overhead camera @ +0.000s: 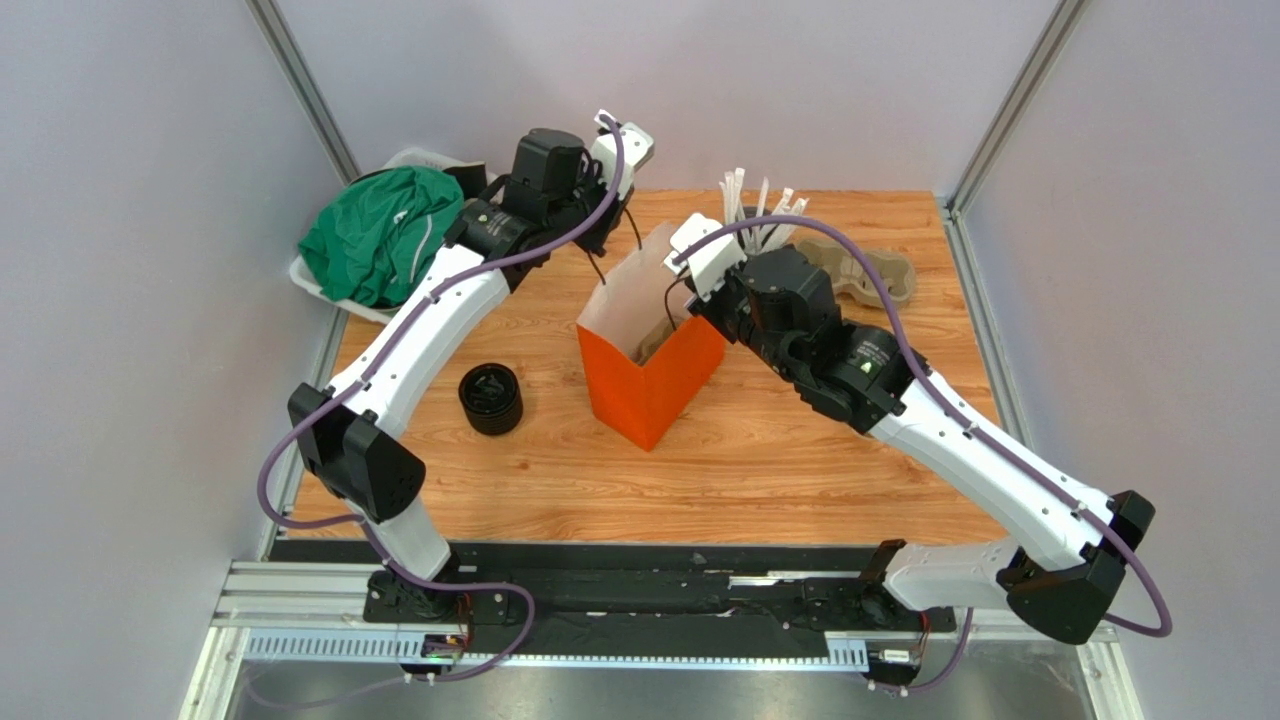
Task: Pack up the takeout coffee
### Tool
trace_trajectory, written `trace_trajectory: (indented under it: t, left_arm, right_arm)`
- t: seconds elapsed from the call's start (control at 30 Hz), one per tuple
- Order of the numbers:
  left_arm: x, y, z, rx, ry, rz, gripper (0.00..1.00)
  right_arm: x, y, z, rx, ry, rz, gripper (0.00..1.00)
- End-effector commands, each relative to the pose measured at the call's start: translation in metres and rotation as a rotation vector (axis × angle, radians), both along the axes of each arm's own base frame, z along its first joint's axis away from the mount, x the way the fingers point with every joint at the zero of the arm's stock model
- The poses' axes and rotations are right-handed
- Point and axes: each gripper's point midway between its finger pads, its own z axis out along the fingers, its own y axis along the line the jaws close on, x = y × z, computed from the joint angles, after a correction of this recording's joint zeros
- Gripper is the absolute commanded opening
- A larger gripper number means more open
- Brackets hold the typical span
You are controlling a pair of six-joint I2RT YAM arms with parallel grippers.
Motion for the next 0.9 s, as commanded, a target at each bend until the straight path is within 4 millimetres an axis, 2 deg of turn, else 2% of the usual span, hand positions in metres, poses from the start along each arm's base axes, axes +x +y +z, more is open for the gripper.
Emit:
trace_trajectory:
  t: [0.0,0.07,0.23,0.27,0.47,0.5,0.67,0.7,0.77,0.8,0.87]
  left_arm:
    - [0.007,-0.001,0.044,-0.022,-0.130,-0.014,0.06]
    - [0.010,-0.001,0.052,-0.025,-0.158,-0.010,0.06]
    - [0.015,-0.003,0.066,-0.042,-0.194,-0.007,0.05]
    - [0.016,-0.005,0.065,-0.041,-0.195,-0.011,0.00]
    - [0.010,-0.011,0.066,-0.058,-0.187,-0.055,0.00]
    - [0.007,-0.012,0.065,-0.061,-0.180,-0.069,0.00]
    - [-0.018,-0.027,0.040,-0.037,-0.135,-0.189,0.00]
    - [-0.023,-0.028,0.027,-0.018,-0.113,-0.203,0.00]
    - [-0.034,-0.032,0.020,-0.001,-0.108,-0.239,0.00]
    - [-0.037,-0.033,0.009,0.012,-0.087,-0.247,0.00]
    - [-0.046,-0.034,0.005,0.016,-0.084,-0.273,0.00]
  right_arm:
    - [-0.015,0.000,-0.020,-0.041,0.037,0.085,0.00]
    - [-0.018,0.001,-0.036,-0.070,0.059,0.106,0.00]
    - [-0.025,0.000,-0.054,-0.094,0.087,0.135,0.00]
    - [-0.027,0.000,-0.060,-0.104,0.097,0.146,0.00]
    - [-0.039,-0.003,-0.079,-0.127,0.128,0.195,0.00]
    - [-0.043,-0.004,-0.088,-0.149,0.147,0.212,0.00]
    - [-0.061,-0.002,-0.120,-0.189,0.220,0.297,0.00]
    - [-0.063,-0.003,-0.127,-0.200,0.235,0.303,0.00]
    - [-0.070,-0.003,-0.140,-0.218,0.265,0.334,0.00]
    - [-0.073,-0.002,-0.144,-0.230,0.273,0.344,0.00]
    - [-0.078,-0.003,-0.150,-0.246,0.285,0.364,0.00]
